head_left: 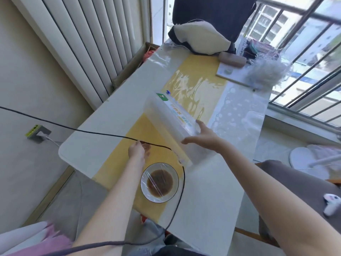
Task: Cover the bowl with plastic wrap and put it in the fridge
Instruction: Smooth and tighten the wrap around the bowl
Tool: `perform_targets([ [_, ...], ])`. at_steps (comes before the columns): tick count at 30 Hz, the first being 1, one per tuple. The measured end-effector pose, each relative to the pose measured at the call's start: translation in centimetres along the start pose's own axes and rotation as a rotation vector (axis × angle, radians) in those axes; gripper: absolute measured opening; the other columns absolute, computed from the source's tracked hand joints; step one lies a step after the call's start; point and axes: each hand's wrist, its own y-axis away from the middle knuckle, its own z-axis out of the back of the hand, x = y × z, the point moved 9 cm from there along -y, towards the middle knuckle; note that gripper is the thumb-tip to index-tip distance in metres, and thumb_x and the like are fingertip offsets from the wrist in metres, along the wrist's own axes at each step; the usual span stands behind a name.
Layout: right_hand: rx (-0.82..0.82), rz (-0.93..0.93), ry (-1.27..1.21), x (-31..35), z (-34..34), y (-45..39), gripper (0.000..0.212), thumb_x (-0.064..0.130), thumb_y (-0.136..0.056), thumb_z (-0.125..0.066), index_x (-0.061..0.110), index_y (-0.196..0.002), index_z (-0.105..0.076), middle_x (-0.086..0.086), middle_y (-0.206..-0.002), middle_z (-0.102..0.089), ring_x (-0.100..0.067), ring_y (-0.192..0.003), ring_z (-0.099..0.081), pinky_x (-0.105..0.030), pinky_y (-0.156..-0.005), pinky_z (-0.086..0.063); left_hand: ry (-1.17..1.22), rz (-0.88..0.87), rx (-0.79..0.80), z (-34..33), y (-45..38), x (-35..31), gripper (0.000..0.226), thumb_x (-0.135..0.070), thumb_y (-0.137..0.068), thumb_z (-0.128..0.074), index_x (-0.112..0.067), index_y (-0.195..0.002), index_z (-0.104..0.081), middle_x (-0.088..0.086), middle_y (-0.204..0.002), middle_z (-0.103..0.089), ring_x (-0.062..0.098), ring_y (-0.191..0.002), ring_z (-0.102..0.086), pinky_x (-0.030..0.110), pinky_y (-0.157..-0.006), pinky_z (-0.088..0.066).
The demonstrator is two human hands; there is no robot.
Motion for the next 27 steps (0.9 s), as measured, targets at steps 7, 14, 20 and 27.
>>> perform_targets([
  [7, 0.101, -0.001, -0.235, -0.6, 0.8, -0.1, 0.085, 0.033, -0.078, -0.074, 0.023, -0.148, -0.026, 0.005, -0.130, -0.046, -0.015, -0.109, -0.046, -0.028, -0.088, -0.037, 0.335, 0.168, 0.036, 2.5, -0.8, 1.0, 0.028, -0.005, -0.097, -0.021, -0.007, -0.078, -0.042, 0.013, -0.077, -0.053, 0.021, -0.069, -0.055, 0.040, -0.068, -0.048],
  [14, -0.085, 0.032, 0.205, -0.6, 0.4, -0.2, 0.119, 0.062, -0.056, -0.075, 0.045, -0.148, -0.003, -0.013, -0.141, -0.039, -0.032, -0.133, -0.034, -0.050, -0.104, -0.036, 0.095, 0.111, 0.012, 6.2, -1.8, 1.0, 0.020, -0.007, -0.098, -0.032, -0.013, -0.083, -0.044, 0.006, -0.068, -0.045, 0.018, -0.064, -0.050, 0.038, -0.063, -0.047],
  [20, -0.221, 0.102, 0.438, -1.5, -1.3, 0.0, 0.122, 0.064, -0.056, -0.071, 0.045, -0.147, 0.007, -0.014, -0.143, -0.036, -0.034, -0.127, -0.035, -0.052, -0.096, -0.034, 0.115, 0.142, -0.001, 7.1, -0.5, 2.2, 0.020, -0.003, -0.098, -0.035, -0.009, -0.081, -0.044, 0.009, -0.071, -0.048, 0.018, -0.066, -0.052, 0.043, -0.077, -0.047],
  [27, -0.286, 0.147, 0.577, -1.6, -3.1, 0.7, 0.117, 0.069, -0.069, -0.061, 0.035, -0.150, 0.015, -0.017, -0.157, -0.014, -0.035, -0.142, -0.017, -0.057, -0.109, -0.018, 0.029, 0.168, 0.140, 6.5, 2.2, 2.9, 0.009, -0.007, -0.097, -0.044, -0.004, -0.098, -0.052, 0.014, -0.089, -0.060, 0.025, -0.080, -0.060, 0.035, -0.073, -0.051],
])
